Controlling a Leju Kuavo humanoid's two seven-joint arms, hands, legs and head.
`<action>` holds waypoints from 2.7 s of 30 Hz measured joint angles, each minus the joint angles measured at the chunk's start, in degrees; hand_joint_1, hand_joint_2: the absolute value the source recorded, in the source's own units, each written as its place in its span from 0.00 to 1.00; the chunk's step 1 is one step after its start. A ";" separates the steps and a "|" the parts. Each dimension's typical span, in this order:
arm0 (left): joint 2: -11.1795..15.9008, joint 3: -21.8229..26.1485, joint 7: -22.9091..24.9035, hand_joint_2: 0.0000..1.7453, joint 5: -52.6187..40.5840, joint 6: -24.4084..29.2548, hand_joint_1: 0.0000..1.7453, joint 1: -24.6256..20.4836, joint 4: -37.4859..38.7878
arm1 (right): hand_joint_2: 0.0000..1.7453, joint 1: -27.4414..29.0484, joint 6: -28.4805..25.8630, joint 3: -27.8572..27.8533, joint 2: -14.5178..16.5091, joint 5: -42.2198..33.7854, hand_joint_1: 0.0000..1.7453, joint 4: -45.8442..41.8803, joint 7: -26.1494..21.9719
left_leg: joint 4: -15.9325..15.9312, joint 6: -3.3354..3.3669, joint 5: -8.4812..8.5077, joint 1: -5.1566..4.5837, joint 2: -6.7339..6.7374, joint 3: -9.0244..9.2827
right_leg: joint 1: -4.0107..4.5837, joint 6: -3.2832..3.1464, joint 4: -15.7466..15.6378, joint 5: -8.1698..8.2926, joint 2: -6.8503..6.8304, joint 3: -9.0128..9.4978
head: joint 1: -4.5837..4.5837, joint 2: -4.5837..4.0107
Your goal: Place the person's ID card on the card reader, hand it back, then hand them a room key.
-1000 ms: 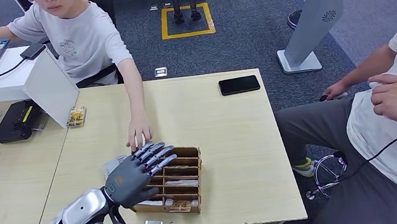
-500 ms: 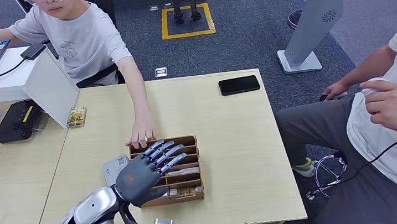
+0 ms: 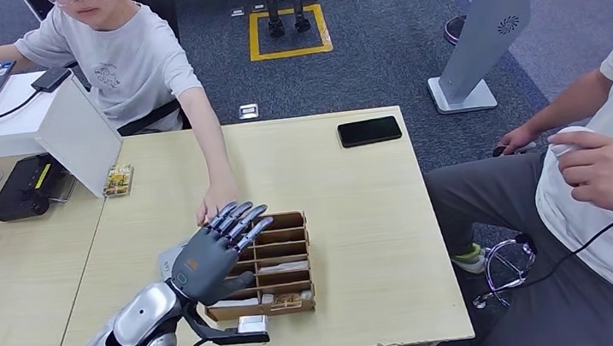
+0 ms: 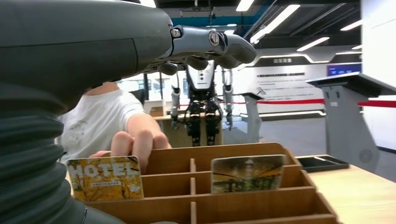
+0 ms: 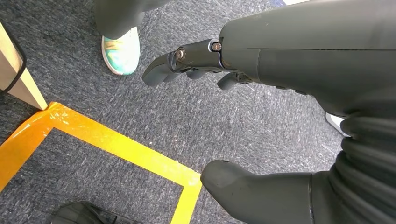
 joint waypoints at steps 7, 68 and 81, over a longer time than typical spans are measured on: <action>0.05 0.83 0.19 1.00 -0.03 0.06 0.00 0.14 0.65 | 1.00 0.01 -0.01 -0.04 0.00 0.19 0.00 0.00 -0.02 | 0.00 0.00 0.00 0.00 0.00 -0.01 | 0.00 0.00 0.00 0.00 0.00 0.00 | 0.00 0.00; 1.10 10.32 0.43 1.00 1.01 -1.77 0.00 1.40 4.25 | 1.00 0.32 -0.44 -3.07 0.00 3.20 0.00 0.02 -0.67 | 0.00 0.00 0.00 0.01 -0.02 -0.02 | 0.00 0.00 0.00 0.00 -0.02 0.01 | 0.01 0.00; 1.13 10.32 -0.34 1.00 2.71 -2.56 0.00 1.64 4.23 | 1.00 0.29 -0.42 -3.30 0.00 3.84 0.00 0.00 -0.35 | 0.00 0.00 0.00 0.00 -0.02 -0.02 | 0.00 0.00 0.00 0.00 -0.03 0.03 | 0.00 0.00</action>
